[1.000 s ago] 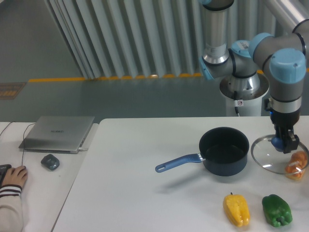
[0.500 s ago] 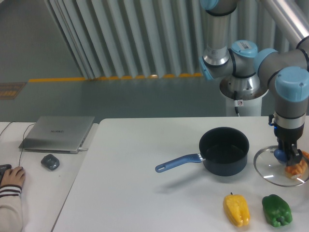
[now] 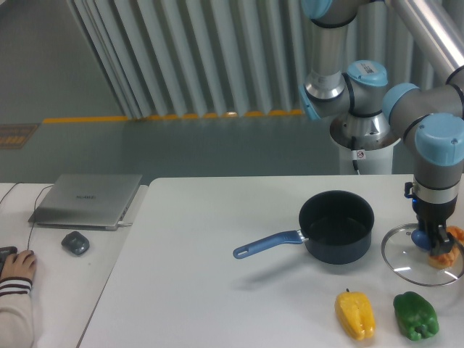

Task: Place the lid on the table
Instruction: 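Lower the glass lid flat onto the table beside the saucepan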

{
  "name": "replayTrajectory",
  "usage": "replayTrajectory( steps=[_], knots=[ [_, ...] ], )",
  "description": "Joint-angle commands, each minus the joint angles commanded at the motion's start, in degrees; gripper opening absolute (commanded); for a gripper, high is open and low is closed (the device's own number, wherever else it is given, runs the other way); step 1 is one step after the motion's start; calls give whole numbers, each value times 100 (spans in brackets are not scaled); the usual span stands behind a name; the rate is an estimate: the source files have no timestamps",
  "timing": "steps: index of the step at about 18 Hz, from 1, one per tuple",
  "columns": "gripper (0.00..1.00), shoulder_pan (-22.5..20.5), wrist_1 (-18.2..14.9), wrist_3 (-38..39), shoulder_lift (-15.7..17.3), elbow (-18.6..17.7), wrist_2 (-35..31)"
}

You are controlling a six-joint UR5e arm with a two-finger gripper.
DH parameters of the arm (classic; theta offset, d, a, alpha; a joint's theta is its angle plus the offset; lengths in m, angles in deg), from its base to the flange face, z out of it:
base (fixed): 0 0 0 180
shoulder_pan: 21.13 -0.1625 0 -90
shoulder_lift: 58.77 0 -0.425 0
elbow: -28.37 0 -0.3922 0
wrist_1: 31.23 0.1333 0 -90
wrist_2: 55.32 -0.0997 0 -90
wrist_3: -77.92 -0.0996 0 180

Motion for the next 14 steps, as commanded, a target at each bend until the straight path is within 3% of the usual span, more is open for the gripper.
replayTrajectory(
  steps=[7,11,14],
  knots=[
    [52,35,18,9,9,-132,-96],
    [53,281,9,105,-70,-123,-343],
    [53,325,167,141,-79,-88,-325]
  ],
)
